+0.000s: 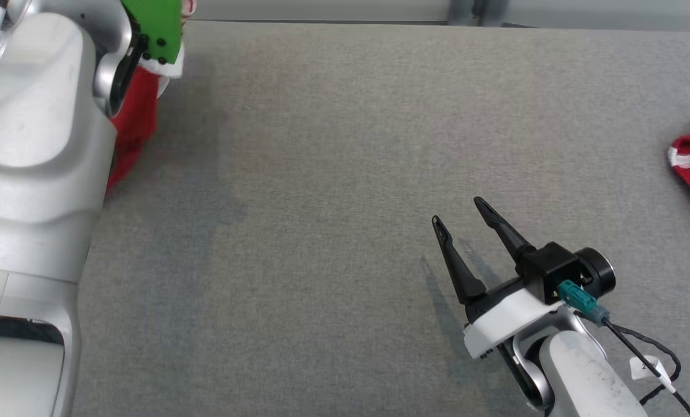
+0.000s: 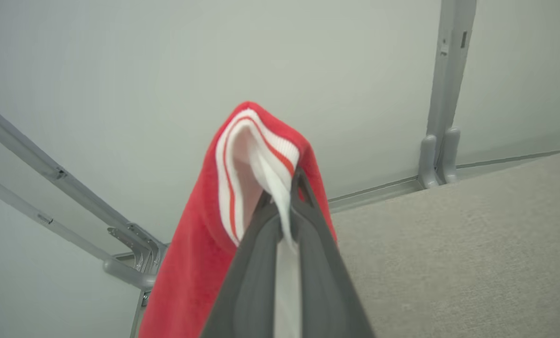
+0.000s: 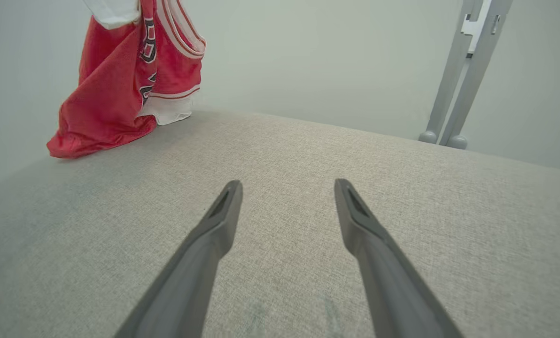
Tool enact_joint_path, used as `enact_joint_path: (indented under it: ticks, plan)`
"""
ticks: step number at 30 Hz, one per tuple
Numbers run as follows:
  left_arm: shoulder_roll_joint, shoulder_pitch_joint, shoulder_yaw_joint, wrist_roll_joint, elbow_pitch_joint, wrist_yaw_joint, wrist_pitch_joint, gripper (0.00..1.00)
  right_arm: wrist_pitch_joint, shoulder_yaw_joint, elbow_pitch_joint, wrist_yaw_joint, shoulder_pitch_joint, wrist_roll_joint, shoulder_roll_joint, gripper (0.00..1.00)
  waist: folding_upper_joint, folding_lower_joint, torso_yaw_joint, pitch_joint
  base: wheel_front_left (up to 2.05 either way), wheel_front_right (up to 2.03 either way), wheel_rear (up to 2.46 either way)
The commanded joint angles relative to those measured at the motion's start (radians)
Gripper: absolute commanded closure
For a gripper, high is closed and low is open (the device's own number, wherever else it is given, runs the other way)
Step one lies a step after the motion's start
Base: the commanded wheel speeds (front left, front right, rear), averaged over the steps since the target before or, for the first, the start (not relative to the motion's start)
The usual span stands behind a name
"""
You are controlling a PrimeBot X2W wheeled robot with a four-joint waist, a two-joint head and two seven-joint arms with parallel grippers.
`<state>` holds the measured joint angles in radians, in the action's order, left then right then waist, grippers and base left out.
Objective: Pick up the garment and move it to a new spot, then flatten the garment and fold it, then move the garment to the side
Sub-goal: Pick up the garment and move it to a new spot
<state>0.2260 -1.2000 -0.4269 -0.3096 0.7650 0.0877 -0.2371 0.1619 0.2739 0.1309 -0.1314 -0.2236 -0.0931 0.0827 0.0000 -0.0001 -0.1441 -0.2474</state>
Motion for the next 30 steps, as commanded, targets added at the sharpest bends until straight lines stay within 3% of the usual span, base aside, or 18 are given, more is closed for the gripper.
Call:
enact_joint_path:
  ticks: [1,9,16,24,30]
  plan:
    - [-0.006,-0.02,-0.005,0.006,-0.013,0.002,0.0,1.0,0.008,-0.001,0.008,0.002,0.016,-0.002,-0.001,0.0,0.0,0.0001,0.096,0.074,0.0,0.0,0.0]
    - [-0.08,-0.074,-0.043,0.014,-0.152,-0.006,0.05,1.0,0.038,0.009,0.052,0.002,0.018,-0.009,-0.021,0.0,0.0,0.0001,0.231,0.092,0.0,0.0,0.0]
    - [-0.145,-0.09,-0.041,-0.074,-0.25,0.012,0.077,1.0,0.063,0.001,0.073,0.002,0.014,-0.018,-0.029,0.0,0.0,0.0001,0.319,0.08,0.0,0.0,0.0]
    - [-0.171,0.082,-0.052,-0.188,-0.295,-0.072,0.113,1.0,0.077,-0.048,0.064,0.002,0.027,0.004,-0.032,0.0,0.0,0.0001,0.25,0.027,0.0,0.0,0.0]
    - [-0.123,0.316,-0.042,-0.209,-0.238,-0.121,0.167,1.0,0.071,-0.064,0.054,0.002,0.022,0.019,-0.032,0.0,0.0,0.0001,0.166,0.012,0.0,0.0,0.0]
